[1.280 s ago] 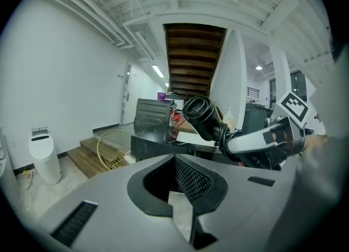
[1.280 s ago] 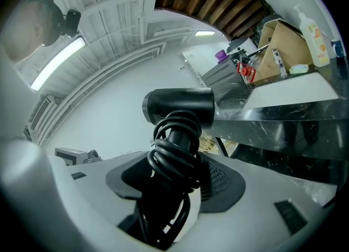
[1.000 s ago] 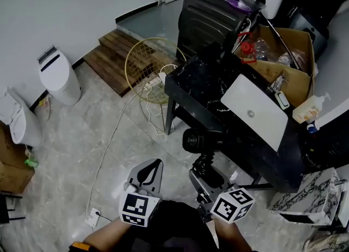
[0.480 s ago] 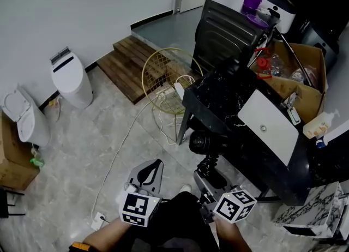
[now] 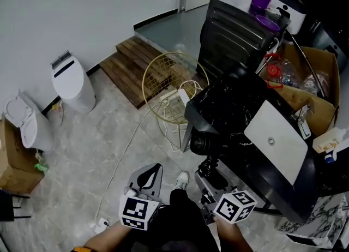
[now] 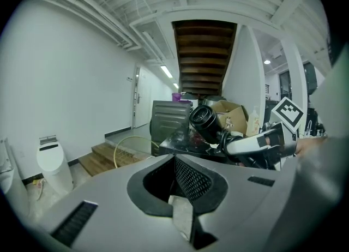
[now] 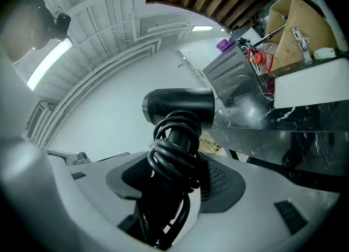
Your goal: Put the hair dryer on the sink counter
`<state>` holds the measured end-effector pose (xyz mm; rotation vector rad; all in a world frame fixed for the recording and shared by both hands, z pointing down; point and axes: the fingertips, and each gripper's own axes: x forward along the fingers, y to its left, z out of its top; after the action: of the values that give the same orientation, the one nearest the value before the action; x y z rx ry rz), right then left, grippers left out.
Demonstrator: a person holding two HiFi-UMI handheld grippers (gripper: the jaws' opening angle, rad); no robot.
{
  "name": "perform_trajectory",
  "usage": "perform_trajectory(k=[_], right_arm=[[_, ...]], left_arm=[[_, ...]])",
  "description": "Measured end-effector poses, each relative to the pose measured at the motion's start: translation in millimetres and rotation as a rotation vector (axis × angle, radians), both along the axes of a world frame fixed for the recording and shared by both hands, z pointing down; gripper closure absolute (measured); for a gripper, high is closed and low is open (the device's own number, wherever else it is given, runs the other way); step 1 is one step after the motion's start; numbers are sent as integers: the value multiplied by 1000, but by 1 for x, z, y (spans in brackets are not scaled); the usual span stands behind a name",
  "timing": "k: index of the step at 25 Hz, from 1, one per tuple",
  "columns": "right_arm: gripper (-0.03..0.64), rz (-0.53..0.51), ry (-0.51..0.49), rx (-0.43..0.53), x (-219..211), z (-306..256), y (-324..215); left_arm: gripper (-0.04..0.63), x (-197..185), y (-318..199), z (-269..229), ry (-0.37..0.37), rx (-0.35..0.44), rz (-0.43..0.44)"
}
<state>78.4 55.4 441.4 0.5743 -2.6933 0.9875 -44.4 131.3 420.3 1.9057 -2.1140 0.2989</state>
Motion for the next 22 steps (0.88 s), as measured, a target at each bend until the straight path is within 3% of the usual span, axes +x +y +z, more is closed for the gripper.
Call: perform_trajectory(k=[13, 22], right_arm=[[356, 61, 40, -28, -54, 16, -137], [356, 53, 51, -43, -71, 20, -194]], left_arm=[[584, -51, -145, 2, -32, -70, 40], [584, -47, -210, -9, -60, -93, 56]])
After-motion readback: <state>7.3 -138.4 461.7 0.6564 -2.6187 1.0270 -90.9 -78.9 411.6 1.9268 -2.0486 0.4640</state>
